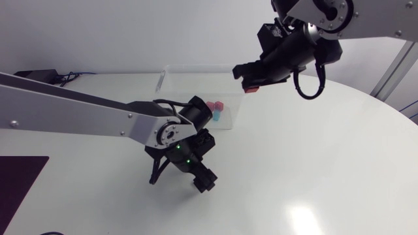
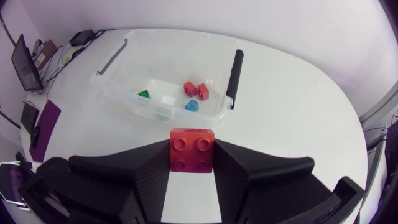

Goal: Place the duplo bricks in the container

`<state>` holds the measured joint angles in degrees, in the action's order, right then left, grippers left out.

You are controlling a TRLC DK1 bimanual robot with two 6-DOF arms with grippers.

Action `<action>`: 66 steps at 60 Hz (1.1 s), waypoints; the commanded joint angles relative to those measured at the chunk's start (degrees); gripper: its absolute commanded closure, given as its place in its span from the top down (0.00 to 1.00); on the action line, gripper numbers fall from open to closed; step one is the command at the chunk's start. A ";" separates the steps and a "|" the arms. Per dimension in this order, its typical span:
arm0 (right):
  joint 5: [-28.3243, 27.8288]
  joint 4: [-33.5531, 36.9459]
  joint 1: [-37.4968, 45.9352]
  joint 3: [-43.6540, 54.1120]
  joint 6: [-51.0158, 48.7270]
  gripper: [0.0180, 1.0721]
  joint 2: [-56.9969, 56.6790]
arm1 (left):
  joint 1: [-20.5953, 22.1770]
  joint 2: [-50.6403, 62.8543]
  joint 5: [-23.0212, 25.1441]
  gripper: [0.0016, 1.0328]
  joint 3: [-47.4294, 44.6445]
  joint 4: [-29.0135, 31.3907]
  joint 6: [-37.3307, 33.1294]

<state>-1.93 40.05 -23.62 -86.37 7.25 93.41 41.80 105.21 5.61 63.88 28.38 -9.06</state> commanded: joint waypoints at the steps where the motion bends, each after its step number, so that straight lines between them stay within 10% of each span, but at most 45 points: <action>1: -0.79 0.03 1.03 -2.93 -0.83 0.23 3.54 | 0.39 2.81 -0.33 0.79 1.78 -0.08 0.18; 9: -0.79 -1.73 1.82 -6.97 -0.83 0.23 7.84 | 0.47 4.04 -0.24 0.65 2.57 -0.17 0.09; 19: -1.58 -2.79 1.82 -12.51 -0.83 0.23 13.56 | 1.44 5.18 -0.24 0.14 1.34 -2.01 -0.26; 30: -1.58 -3.23 1.73 -20.42 -1.09 0.26 20.59 | 0.56 -3.34 -0.24 0.13 -2.09 -2.28 -0.34; 46: -0.70 2.57 0.68 -33.95 -1.36 0.77 31.49 | -7.26 -22.77 -0.33 0.12 -3.67 0.71 -1.22; 66: 2.64 -1.91 0.59 -17.52 -2.32 0.87 16.55 | -15.17 -19.60 -0.24 0.13 9.95 -7.64 -0.43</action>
<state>-0.14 39.86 -23.20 -109.91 6.48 116.86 27.77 82.21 5.54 68.75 23.57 -9.50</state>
